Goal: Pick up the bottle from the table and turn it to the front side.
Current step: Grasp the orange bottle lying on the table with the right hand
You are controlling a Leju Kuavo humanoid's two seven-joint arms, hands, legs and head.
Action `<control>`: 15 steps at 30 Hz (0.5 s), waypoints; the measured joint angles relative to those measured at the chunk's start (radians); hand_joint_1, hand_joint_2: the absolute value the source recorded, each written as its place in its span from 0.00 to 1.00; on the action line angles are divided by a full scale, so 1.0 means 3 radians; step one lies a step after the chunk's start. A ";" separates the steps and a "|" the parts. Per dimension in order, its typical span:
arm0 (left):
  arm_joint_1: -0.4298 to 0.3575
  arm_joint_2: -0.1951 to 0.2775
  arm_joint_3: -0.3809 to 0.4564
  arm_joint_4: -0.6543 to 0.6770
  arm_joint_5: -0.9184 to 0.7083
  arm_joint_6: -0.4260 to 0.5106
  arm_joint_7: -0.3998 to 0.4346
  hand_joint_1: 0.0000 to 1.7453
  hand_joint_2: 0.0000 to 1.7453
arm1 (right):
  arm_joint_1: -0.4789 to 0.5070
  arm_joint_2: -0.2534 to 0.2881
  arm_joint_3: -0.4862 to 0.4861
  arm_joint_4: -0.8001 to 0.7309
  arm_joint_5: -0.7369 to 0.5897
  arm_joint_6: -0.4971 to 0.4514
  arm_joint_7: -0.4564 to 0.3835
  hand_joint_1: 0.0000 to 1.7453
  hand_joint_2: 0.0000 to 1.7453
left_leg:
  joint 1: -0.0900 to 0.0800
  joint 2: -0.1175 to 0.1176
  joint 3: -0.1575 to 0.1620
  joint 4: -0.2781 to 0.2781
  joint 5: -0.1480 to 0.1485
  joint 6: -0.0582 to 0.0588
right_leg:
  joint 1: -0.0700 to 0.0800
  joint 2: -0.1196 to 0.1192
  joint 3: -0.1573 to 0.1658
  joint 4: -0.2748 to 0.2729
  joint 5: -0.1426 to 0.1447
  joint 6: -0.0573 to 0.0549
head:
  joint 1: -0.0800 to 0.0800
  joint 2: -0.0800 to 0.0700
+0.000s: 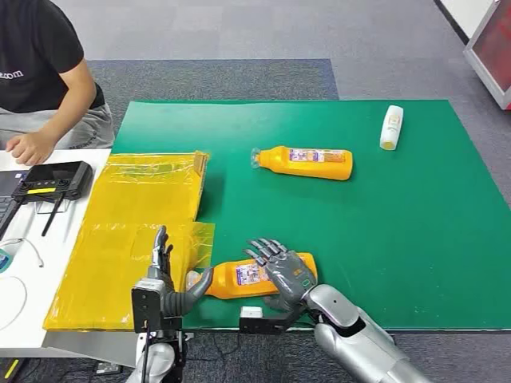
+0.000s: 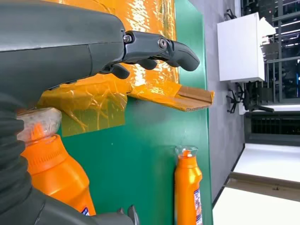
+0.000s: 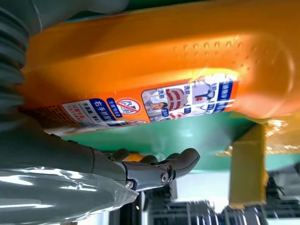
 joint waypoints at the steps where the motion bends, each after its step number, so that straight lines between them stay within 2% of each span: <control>1: 0.0000 0.0000 0.0001 0.0000 0.0000 0.0000 0.0000 0.00 1.00 | -0.0017 0.0000 0.0004 0.0012 -0.0001 0.0029 0.0010 0.84 1.00 | 0.0000 0.0000 0.0001 0.0000 0.0000 0.0000 | 0.0000 0.0000 0.0000 0.0000 0.0001 0.0000 | 0.0000 0.0000; 2: 0.0000 -0.0001 0.0002 0.0000 0.0000 0.0000 0.0000 0.00 1.00 | -0.0033 0.0000 0.0007 0.0024 -0.0002 0.0053 0.0018 0.70 1.00 | 0.0000 0.0000 0.0001 0.0000 0.0000 0.0000 | 0.0000 0.0000 0.0001 0.0000 0.0001 0.0000 | 0.0000 0.0000; 5: 0.0001 -0.0002 0.0005 0.0000 0.0000 -0.0001 -0.0001 0.00 1.00 | -0.0110 0.0003 0.0028 0.0096 -0.0004 0.0147 0.0051 0.08 1.00 | 0.0000 0.0000 0.0005 0.0000 0.0002 0.0001 | 0.0000 0.0000 0.0005 -0.0001 0.0002 0.0000 | 0.0000 0.0000; 6: 0.0002 -0.0002 0.0007 0.0000 0.0000 -0.0001 -0.0001 0.00 1.00 | -0.0127 0.0004 0.0035 0.0117 -0.0001 0.0152 0.0060 0.02 1.00 | 0.0000 0.0000 0.0005 0.0000 0.0002 0.0001 | 0.0000 -0.0001 0.0006 -0.0001 0.0002 0.0001 | 0.0000 0.0000; 10: 0.0006 -0.0007 0.0027 0.0000 0.0001 -0.0001 -0.0001 0.00 1.00 | -0.0167 0.0019 0.0058 0.0181 0.0026 0.0121 0.0104 0.02 1.00 | 0.0000 0.0000 0.0006 0.0000 0.0005 0.0003 | 0.0000 -0.0001 0.0007 -0.0001 0.0006 0.0001 | 0.0000 0.0000; 11: 0.0008 -0.0009 0.0033 0.0000 0.0001 -0.0001 -0.0001 0.00 1.00 | -0.0175 0.0023 0.0062 0.0195 0.0032 0.0114 0.0110 0.09 1.00 | 0.0000 0.0000 0.0006 0.0000 0.0006 0.0003 | 0.0000 -0.0001 0.0007 -0.0001 0.0006 0.0001 | 0.0000 0.0000; 14: 0.0013 -0.0013 0.0054 0.0000 0.0001 -0.0001 -0.0011 0.00 1.00 | -0.0198 0.0033 0.0076 0.0238 0.0052 0.0106 0.0120 0.82 1.00 | -0.0001 0.0000 0.0006 0.0000 0.0006 0.0004 | -0.0001 0.0000 0.0008 -0.0001 0.0007 0.0001 | 0.0000 0.0000; 15: 0.0015 -0.0016 0.0063 0.0000 0.0001 -0.0001 -0.0017 0.00 1.00 | -0.0208 0.0036 0.0083 0.0252 0.0060 0.0111 0.0122 1.00 1.00 | -0.0001 0.0000 0.0007 0.0000 0.0006 0.0004 | -0.0001 0.0000 0.0008 -0.0001 0.0008 0.0000 | 0.0000 0.0000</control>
